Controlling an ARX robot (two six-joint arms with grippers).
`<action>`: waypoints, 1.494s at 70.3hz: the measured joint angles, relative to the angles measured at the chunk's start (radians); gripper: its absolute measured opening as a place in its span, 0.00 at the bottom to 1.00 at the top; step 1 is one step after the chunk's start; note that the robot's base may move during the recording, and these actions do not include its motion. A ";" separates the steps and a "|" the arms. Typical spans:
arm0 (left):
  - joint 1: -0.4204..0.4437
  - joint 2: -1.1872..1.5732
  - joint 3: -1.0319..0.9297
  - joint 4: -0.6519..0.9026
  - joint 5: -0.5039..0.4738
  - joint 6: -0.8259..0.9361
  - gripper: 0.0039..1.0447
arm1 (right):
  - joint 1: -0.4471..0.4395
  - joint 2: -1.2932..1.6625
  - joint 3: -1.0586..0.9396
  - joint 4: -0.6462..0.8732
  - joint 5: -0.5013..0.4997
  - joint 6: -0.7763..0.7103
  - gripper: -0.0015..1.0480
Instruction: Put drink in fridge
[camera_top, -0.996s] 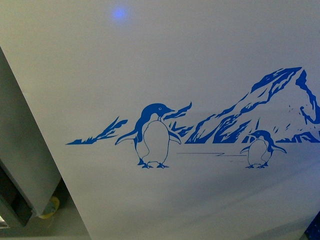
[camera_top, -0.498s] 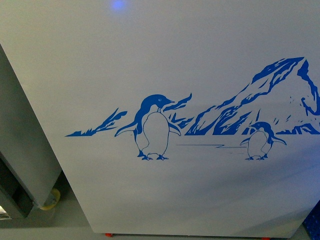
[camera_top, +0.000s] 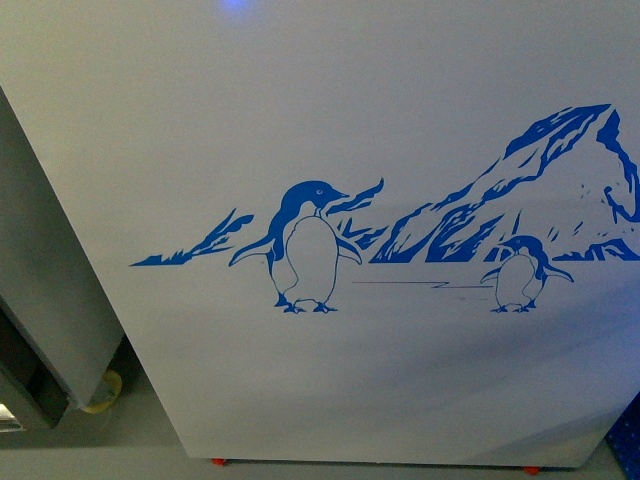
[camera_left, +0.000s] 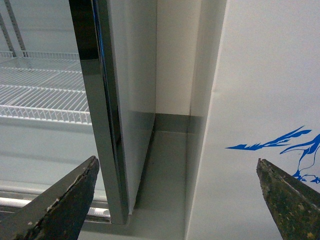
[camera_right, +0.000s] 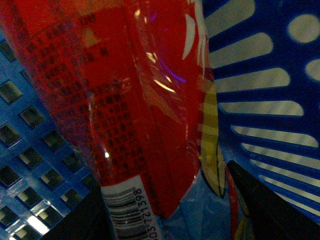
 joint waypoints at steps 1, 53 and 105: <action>0.000 0.000 0.000 0.000 0.000 0.000 0.92 | 0.001 -0.005 -0.009 0.009 -0.004 -0.002 0.47; 0.000 0.000 0.000 0.000 0.000 0.000 0.92 | 0.136 -1.686 -0.938 0.035 -0.356 0.098 0.42; 0.000 0.000 0.000 0.000 0.000 0.000 0.92 | 0.872 -2.498 -0.989 -0.300 -0.008 0.276 0.42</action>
